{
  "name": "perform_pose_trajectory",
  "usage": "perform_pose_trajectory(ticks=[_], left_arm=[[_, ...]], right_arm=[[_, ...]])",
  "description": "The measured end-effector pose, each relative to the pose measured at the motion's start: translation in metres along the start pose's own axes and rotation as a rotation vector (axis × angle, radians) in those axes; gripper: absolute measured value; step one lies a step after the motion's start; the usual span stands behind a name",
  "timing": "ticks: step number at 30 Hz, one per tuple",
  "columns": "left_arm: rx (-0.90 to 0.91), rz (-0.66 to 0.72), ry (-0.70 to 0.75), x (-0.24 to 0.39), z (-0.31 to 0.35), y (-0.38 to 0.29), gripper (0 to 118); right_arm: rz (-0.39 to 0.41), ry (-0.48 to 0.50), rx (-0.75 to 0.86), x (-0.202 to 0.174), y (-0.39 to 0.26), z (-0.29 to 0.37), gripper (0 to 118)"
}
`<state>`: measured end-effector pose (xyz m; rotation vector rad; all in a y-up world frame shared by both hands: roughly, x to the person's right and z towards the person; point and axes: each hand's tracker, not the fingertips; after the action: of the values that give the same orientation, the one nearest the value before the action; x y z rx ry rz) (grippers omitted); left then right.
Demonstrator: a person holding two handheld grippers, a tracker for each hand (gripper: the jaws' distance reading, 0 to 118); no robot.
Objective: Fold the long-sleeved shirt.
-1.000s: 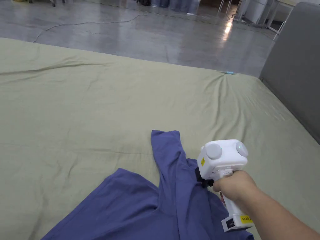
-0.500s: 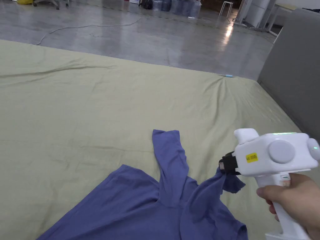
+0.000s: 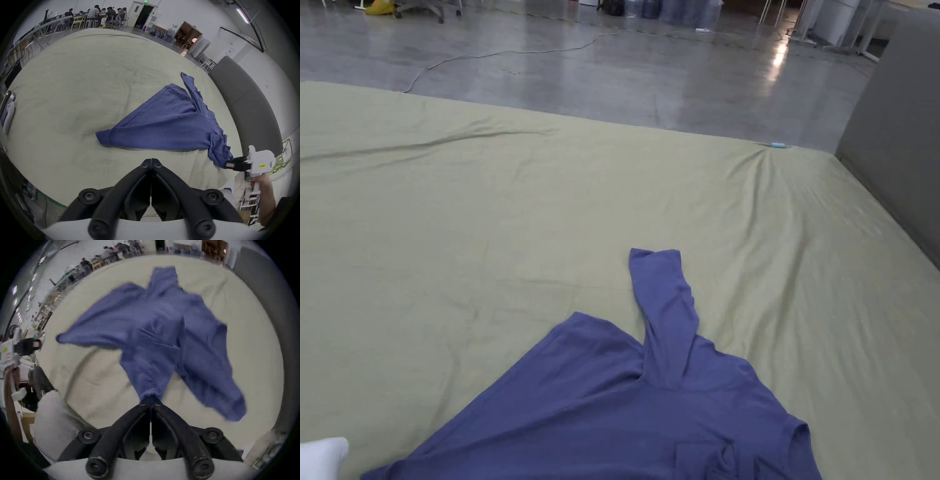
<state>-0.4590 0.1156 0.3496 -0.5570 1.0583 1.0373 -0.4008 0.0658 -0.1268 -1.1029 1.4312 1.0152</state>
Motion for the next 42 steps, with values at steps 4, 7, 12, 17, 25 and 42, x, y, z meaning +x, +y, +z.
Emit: perform_pose_trajectory(ticks=[4,7,12,17,25,42], left_arm=[[-0.014,-0.005,0.016,-0.003,0.001,-0.004,0],[-0.015,0.003,0.022,-0.011,0.001,-0.006,0],[-0.014,0.017,0.028,-0.013,0.005,-0.005,0],[-0.005,0.009,0.04,-0.014,0.009,-0.005,0],[-0.009,0.012,0.094,-0.021,-0.011,-0.006,0],[0.041,-0.157,0.331,-0.033,-0.088,0.018,0]], right_arm=[[-0.045,-0.015,0.001,0.009,-0.004,-0.031,0],[-0.054,-0.008,-0.02,0.01,0.0,-0.024,0],[-0.046,-0.014,0.004,0.013,0.003,0.023,80],[-0.02,0.006,0.215,-0.003,-0.007,0.113,104],[-0.018,0.118,0.284,-0.043,-0.013,0.091,0],[-0.064,0.064,0.233,-0.019,0.01,0.067,0]])
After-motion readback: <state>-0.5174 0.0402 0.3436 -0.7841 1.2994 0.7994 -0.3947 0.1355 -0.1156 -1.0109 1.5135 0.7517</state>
